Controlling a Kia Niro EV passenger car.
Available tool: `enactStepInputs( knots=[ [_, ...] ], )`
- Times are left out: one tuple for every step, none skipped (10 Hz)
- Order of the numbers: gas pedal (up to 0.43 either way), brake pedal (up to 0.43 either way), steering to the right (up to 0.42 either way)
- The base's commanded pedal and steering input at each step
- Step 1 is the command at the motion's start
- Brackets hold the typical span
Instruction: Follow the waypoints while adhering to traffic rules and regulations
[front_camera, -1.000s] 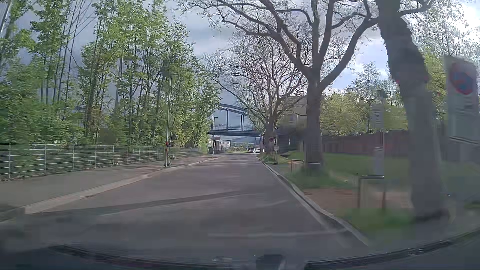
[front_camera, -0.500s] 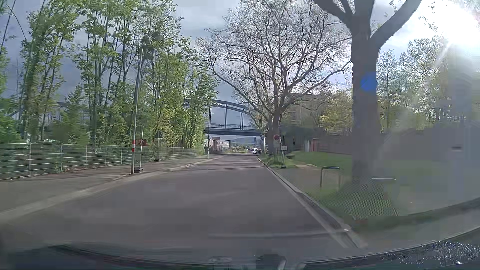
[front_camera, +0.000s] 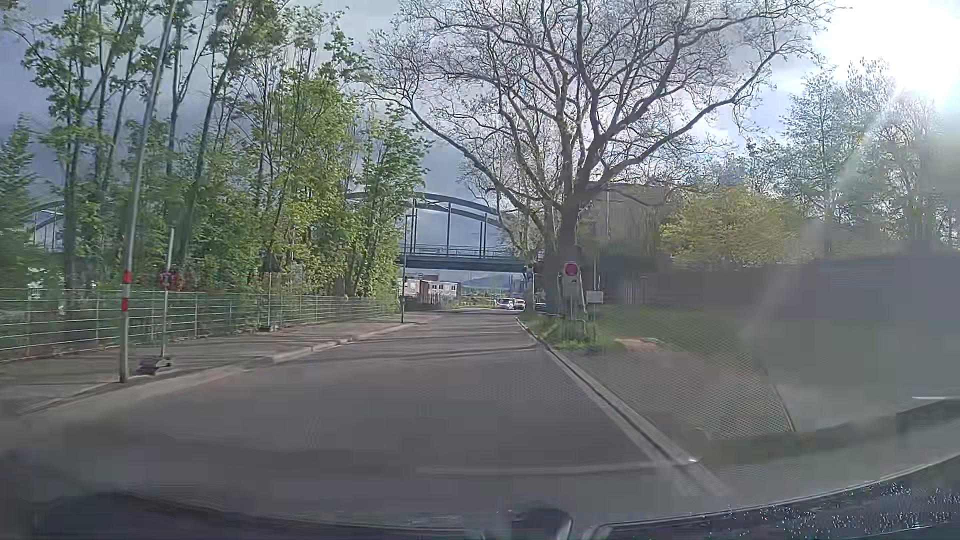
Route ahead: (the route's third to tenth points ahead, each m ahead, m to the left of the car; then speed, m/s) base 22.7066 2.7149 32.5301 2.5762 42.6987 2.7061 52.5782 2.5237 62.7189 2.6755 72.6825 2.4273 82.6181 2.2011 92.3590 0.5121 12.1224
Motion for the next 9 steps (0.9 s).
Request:
enactStepInputs(
  knots=[
    [0.059, 0.0, 0.002],
    [0.059, 0.0, 0.002],
    [0.059, 0.0, 0.002],
    [0.059, 0.0, 0.002],
    [0.059, 0.0, 0.002],
    [0.059, 0.0, 0.002],
    [0.059, 0.0, 0.002],
    [0.059, 0.0, 0.002],
    [0.059, 0.0, 0.002]
  ],
)
